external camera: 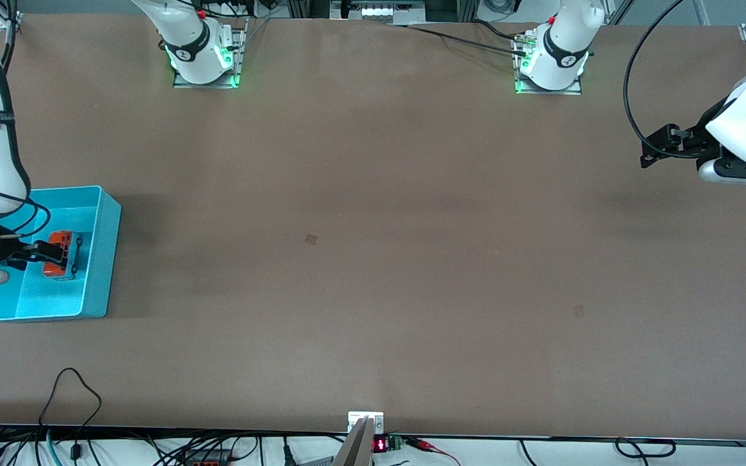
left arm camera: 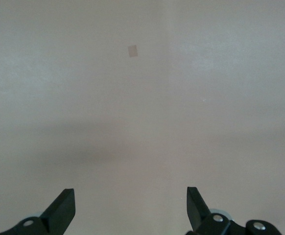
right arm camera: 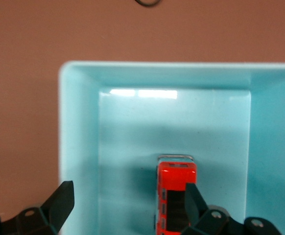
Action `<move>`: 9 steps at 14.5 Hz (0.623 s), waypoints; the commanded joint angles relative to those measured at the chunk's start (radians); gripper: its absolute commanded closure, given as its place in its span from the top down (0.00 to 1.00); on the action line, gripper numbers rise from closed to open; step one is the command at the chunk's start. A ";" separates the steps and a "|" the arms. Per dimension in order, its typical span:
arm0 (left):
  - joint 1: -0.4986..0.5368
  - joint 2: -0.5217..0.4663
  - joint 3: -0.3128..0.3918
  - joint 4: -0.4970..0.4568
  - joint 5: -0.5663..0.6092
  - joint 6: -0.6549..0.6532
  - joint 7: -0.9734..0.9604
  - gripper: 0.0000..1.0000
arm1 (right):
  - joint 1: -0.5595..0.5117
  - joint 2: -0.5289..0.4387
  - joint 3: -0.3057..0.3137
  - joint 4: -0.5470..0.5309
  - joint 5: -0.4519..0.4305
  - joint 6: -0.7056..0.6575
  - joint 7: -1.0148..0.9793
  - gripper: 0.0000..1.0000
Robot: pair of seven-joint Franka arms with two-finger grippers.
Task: Wind up bus and store in blue box
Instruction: 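Open the right gripper to drop the bus in the box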
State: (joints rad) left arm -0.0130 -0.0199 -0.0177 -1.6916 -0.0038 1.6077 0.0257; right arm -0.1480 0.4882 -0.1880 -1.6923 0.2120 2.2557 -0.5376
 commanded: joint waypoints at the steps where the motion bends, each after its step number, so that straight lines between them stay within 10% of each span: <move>1: 0.001 0.000 -0.001 0.020 0.001 -0.020 -0.001 1.00 | 0.014 -0.074 0.025 0.009 0.012 -0.076 0.022 1.00; 9: -0.001 0.000 -0.002 0.020 0.001 -0.020 -0.001 1.00 | 0.215 -0.242 0.024 0.134 -0.098 -0.398 0.447 1.00</move>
State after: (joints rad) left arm -0.0128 -0.0199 -0.0177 -1.6916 -0.0038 1.6075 0.0256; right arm 0.0385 0.2923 -0.1607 -1.5853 0.1492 1.9408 -0.1775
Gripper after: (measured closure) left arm 0.000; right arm 0.000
